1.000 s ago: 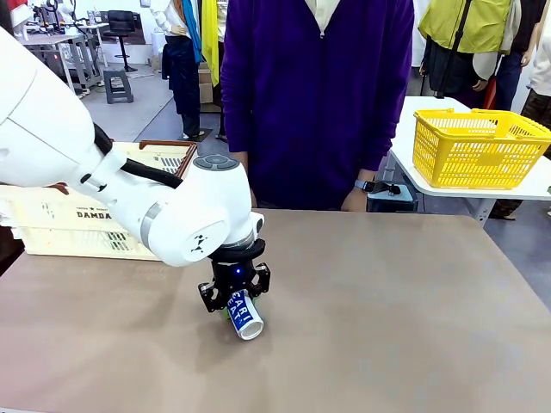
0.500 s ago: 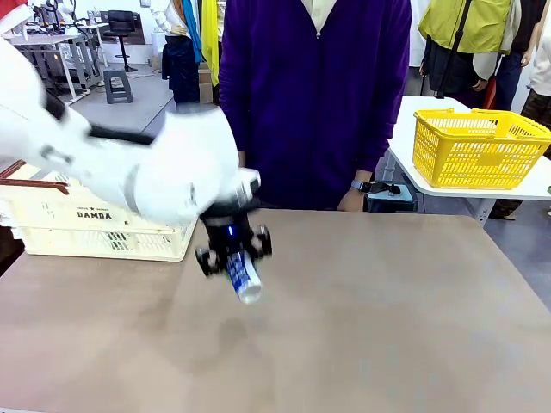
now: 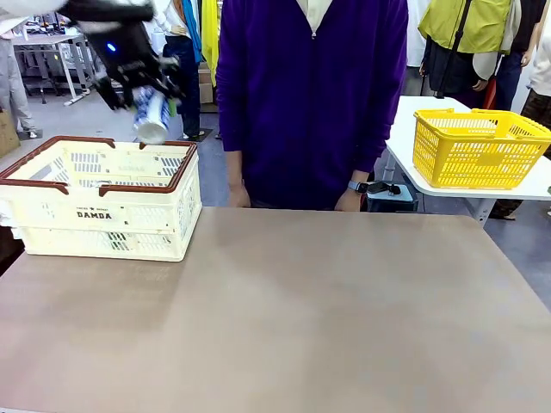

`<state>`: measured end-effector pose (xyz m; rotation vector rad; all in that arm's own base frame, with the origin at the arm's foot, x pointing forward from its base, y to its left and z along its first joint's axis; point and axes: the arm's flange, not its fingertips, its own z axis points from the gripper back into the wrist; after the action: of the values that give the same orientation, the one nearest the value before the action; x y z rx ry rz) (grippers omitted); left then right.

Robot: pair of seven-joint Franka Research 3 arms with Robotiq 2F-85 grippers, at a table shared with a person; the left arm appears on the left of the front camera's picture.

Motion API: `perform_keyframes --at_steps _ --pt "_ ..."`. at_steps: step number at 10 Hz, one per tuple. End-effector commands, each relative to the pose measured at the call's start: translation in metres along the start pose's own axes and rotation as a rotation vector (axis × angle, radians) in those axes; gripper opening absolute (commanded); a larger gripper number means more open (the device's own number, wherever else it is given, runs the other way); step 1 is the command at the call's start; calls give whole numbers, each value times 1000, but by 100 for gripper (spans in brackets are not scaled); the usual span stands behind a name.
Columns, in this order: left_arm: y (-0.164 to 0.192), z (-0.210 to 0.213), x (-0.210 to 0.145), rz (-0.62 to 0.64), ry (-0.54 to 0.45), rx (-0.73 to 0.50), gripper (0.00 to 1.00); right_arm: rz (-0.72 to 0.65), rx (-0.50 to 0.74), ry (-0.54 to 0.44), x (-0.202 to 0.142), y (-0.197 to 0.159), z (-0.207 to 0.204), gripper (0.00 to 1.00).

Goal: Place the drinks into the Shopping basket.
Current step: Pick up one drink and place it into the Shopping basket.

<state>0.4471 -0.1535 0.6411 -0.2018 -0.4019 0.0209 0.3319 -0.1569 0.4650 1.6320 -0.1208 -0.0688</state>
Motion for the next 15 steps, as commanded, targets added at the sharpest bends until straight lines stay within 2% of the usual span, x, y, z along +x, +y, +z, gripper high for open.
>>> perform_keyframes --at_steps 1,2,3,4,5,7,8,11,12,15 --pt "32 -59 49 -127 -31 26 0 9 0 13 0 2 2 100" --pt "57 -79 61 -168 -14 35 0 9 0 13 0 2 2 100" --pt "78 -94 70 -108 -15 51 0 9 0 13 0 2 2 100" --pt "88 -104 73 -26 34 49 0 9 0 13 0 2 2 100" --pt "77 -93 64 -126 -9 46 0 9 0 13 0 2 2 100" --pt "77 -93 64 -126 -9 46 0 9 0 13 0 2 2 100" --pt "88 -118 68 -108 20 52 0 9 0 13 0 2 2 100" --pt "96 -167 67 -252 110 118 0 9 0 13 0 2 2 100" --pt "100 -185 64 -265 95 114 0 9 0 13 0 2 2 100" --pt "113 -238 78 -227 124 172 0 9 0 13 0 2 2 100"
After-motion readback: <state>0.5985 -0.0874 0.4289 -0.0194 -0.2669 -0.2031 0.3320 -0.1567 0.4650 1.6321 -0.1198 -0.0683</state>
